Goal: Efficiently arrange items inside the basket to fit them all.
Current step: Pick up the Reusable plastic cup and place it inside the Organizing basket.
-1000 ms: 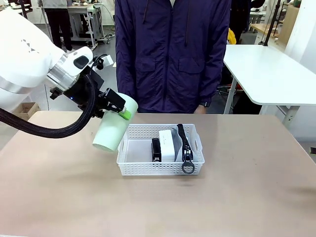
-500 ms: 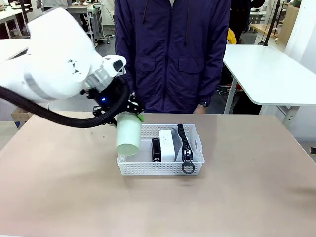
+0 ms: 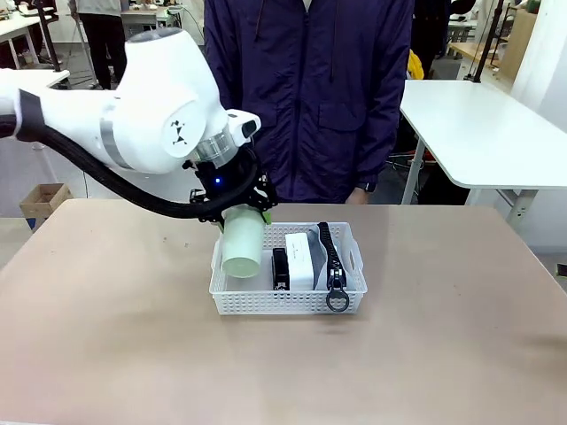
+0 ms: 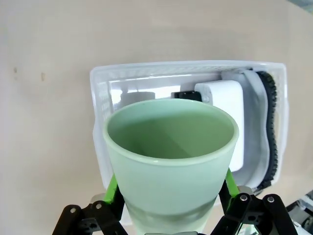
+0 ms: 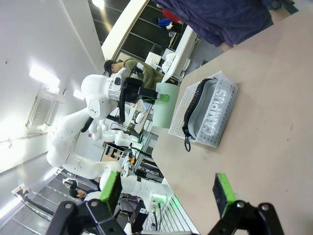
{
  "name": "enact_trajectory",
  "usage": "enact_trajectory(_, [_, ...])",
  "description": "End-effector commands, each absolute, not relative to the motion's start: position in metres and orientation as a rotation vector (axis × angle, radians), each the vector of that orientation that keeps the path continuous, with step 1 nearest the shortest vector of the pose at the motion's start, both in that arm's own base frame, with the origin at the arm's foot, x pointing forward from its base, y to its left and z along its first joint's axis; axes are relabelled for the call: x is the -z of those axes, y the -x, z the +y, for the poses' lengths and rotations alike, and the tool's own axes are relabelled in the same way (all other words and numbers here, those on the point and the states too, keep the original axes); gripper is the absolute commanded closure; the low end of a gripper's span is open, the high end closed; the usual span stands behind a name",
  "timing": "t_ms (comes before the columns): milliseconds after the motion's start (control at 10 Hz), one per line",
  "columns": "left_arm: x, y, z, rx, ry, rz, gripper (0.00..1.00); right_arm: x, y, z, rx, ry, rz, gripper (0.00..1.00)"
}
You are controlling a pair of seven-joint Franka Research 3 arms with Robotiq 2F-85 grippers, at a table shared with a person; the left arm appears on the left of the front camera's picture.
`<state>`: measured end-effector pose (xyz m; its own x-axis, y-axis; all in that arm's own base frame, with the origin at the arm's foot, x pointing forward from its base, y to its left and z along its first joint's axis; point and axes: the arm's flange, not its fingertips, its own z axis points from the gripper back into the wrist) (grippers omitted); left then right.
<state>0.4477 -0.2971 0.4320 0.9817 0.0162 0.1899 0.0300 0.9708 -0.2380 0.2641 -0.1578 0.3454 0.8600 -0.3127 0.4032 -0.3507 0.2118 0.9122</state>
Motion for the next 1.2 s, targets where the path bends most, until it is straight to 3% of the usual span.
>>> enact_trajectory(0, [-0.421,-0.455,-0.315,-0.006,0.179,-0.197,0.09,-0.349,-0.264,-0.156,-0.019,-1.395,-0.589,0.00])
enact_trajectory(1100, [-0.354,-0.462,-0.336,-0.045,0.073,-0.115,0.09,-0.349,-0.264,-0.156,-0.019,-1.395,-0.589,0.00])
